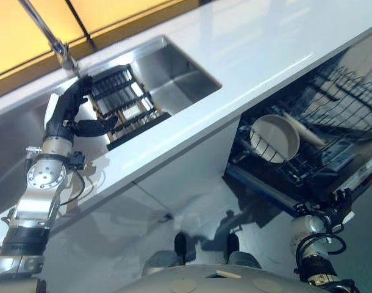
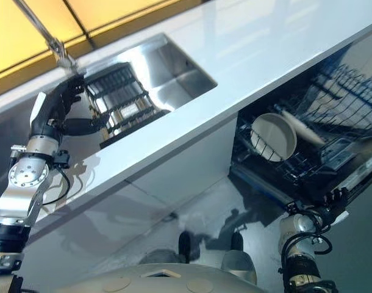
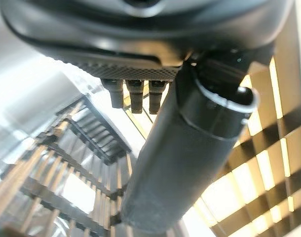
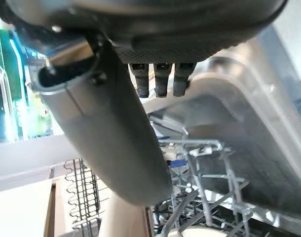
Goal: Pick up plates and place into dishwasher.
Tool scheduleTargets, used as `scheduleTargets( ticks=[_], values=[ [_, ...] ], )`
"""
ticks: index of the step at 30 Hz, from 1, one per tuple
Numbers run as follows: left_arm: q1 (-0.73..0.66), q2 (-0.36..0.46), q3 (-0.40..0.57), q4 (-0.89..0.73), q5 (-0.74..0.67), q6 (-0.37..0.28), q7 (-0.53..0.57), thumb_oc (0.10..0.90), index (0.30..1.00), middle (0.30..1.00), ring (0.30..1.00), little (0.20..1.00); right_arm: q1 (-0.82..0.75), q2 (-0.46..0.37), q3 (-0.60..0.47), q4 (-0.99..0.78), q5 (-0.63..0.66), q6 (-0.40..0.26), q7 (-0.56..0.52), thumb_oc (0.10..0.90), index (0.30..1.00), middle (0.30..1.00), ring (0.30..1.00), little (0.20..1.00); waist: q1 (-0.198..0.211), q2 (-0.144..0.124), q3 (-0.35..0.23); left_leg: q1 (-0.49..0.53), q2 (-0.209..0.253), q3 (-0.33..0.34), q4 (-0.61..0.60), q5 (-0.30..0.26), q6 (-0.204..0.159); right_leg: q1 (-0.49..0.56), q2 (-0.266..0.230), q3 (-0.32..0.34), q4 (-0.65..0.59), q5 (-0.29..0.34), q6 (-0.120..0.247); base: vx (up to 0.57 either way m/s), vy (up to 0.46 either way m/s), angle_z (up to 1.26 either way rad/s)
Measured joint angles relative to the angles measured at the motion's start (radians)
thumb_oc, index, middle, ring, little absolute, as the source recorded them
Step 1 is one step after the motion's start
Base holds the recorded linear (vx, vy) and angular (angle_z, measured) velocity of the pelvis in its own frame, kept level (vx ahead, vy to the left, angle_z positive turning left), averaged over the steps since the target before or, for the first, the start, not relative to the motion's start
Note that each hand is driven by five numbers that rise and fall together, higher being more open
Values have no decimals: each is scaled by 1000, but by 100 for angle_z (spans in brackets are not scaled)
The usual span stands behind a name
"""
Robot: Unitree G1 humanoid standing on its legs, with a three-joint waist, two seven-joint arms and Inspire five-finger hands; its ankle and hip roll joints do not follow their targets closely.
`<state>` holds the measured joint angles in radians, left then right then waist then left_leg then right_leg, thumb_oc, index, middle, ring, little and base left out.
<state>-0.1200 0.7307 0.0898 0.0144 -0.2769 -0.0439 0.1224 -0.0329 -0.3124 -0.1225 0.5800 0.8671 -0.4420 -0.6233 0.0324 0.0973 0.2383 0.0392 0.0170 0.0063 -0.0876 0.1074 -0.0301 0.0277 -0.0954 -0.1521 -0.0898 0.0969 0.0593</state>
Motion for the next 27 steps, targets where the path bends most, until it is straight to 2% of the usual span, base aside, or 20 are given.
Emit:
scheduleTargets(
  ticks=[4,10,13,22,27],
  values=[
    [-47,7,-34,-1,0,-13,26,800,900,900,900,900,-63,-2,0,13,136,-14,104,800,900,900,900,900,12,13,61,-41,1,-24,13,8,-6,-27,2,-20,0,5,-4,-103,9,15],
    [-108,9,-57,-3,2,-40,85,800,900,900,900,900,-99,-5,13,16,228,-38,298,800,900,900,900,900,17,33,149,-102,4,-39,28,18,-11,-72,4,-32,1,18,-13,-67,30,5],
    [-127,9,-61,-3,2,-43,91,800,900,900,900,900,-93,-15,12,16,255,-39,375,800,900,900,900,900,15,32,152,-106,3,-40,27,19,-12,-76,4,-34,1,18,-14,7,36,2],
    [-138,9,-66,-3,1,-45,89,800,900,900,900,900,-93,-31,13,13,397,15,562,800,900,900,900,900,16,32,162,-108,4,-42,25,19,-12,-74,4,-52,1,18,-14,54,37,2],
    [-141,8,-69,1,1,-45,84,800,900,900,900,900,-122,-26,22,-35,424,23,556,800,900,900,900,900,19,33,170,-94,3,-44,25,19,-12,-57,5,-55,1,18,-14,105,39,2]
  ],
)
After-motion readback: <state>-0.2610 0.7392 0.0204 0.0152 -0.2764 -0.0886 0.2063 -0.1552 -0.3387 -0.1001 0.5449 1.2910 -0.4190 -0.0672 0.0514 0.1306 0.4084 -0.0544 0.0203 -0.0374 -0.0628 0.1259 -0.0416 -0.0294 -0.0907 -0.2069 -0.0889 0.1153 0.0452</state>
